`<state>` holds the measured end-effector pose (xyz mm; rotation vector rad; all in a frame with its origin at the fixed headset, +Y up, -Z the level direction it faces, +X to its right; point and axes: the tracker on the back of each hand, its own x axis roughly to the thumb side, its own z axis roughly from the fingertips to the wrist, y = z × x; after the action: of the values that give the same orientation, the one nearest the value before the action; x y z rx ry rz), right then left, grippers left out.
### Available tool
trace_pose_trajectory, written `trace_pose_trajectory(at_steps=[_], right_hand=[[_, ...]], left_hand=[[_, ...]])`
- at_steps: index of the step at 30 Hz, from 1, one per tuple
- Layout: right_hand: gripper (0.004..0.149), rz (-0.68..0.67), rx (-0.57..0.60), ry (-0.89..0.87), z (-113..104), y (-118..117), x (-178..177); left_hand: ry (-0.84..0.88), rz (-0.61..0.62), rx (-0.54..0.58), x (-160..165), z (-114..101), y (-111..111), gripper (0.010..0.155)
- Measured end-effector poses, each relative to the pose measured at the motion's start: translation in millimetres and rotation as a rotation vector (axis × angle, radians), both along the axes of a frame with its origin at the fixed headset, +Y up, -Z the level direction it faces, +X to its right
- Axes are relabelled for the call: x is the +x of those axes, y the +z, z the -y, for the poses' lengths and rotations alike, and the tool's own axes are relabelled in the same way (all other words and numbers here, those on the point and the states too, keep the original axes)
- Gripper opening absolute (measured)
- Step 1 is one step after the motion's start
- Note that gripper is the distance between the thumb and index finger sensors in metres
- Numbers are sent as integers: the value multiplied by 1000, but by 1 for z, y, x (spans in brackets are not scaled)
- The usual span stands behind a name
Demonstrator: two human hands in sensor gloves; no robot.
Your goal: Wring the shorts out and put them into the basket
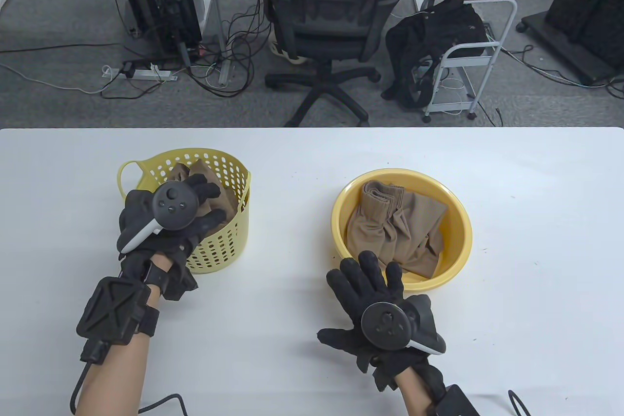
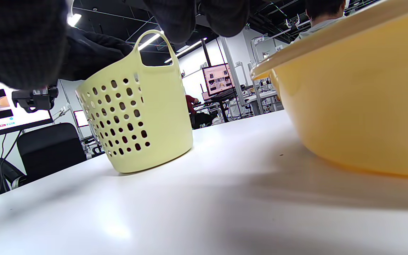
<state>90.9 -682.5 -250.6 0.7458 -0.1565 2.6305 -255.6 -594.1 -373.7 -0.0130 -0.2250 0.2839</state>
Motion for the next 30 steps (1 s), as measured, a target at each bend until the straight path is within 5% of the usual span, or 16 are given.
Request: trace_pose_trajectory(at_steps=[9,16,22,30], right_hand=[[99,1,-3,-1,0,1,1],[100,1,-8,-2,0,1,2],[100,0,-7,-1,-1,1,2],[101,2,-6,13,-1,2,3]], left_hand=[[-34,78,42,8,-21,22,57],[-134,209,101,35,-34,63,60],[-130,340,125,65,-22,96,65],[-120,416,167,93,16,121,91]])
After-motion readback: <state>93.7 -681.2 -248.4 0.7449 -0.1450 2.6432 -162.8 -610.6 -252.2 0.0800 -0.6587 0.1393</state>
